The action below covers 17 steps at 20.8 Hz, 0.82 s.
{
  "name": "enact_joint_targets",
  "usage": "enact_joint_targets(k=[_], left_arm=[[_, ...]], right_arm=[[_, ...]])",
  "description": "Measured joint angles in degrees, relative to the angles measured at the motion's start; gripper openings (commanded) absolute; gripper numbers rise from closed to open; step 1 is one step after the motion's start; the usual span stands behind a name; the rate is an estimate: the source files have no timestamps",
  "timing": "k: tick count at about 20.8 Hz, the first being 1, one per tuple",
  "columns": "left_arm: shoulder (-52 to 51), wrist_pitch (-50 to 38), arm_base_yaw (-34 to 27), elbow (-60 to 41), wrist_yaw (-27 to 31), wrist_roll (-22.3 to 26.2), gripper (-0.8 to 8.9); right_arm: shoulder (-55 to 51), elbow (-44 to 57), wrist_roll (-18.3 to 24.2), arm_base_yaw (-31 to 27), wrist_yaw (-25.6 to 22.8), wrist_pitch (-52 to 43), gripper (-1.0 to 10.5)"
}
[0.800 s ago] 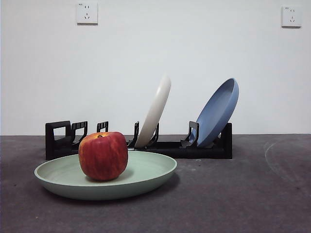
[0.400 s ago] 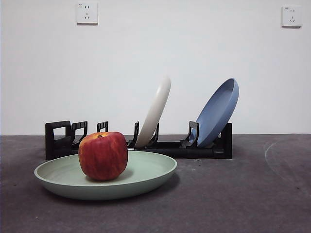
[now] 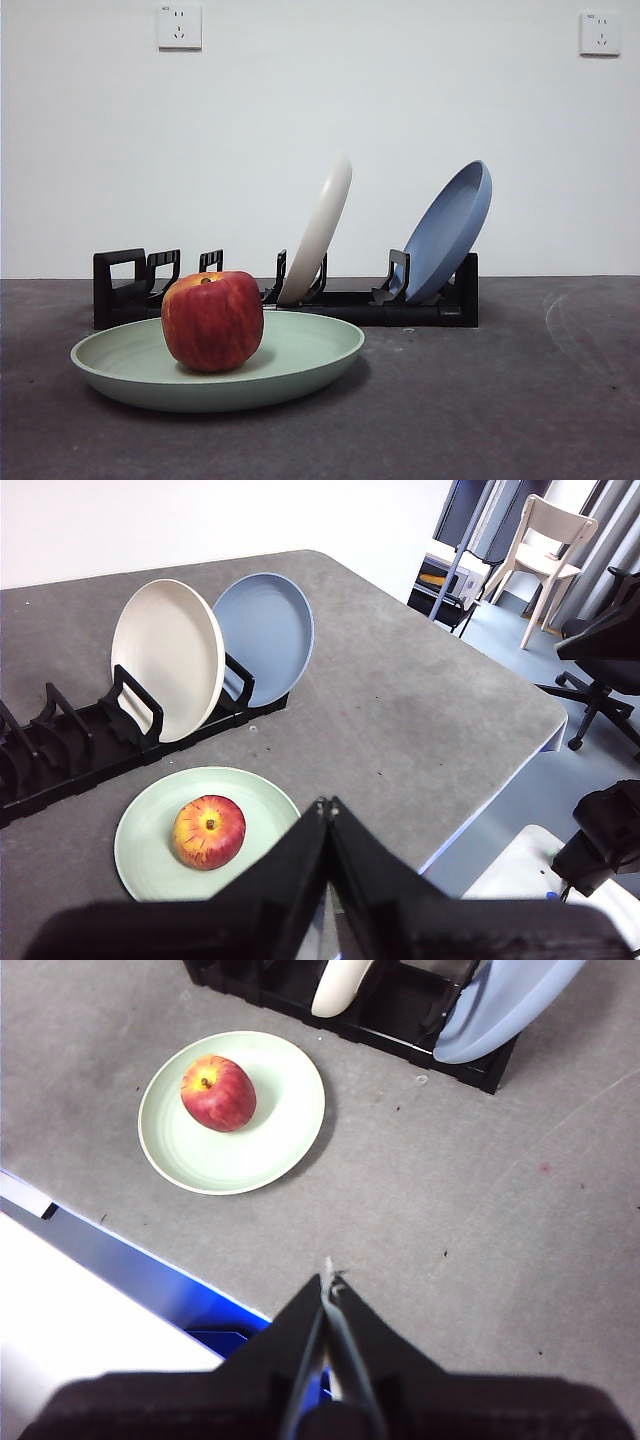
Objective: Take the green plate from the plate rack,put the plate on the table,take the apple from the table,put the apple in the plate
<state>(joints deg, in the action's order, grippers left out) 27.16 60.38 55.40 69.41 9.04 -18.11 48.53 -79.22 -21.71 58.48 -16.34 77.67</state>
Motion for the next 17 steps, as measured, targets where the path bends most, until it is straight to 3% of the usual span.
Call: enact_joint_targets(k=[11, 14, 17], left_arm=[[0.0, 0.0, -1.0, 0.0, 0.0, 0.0, -0.03], [0.0, 0.0, -8.8, 0.0, -0.1, 0.0, -0.03], [0.0, 0.0, -21.2, -0.1, -0.4, -1.0, -0.03]], right_arm=[[0.0, 0.0, -0.5, 0.0, 0.0, 0.0, 0.0], [0.0, 0.0, -0.6, 0.0, 0.0, 0.0, 0.0], [0.0, 0.0, -0.6, 0.0, 0.0, 0.0, 0.0]])
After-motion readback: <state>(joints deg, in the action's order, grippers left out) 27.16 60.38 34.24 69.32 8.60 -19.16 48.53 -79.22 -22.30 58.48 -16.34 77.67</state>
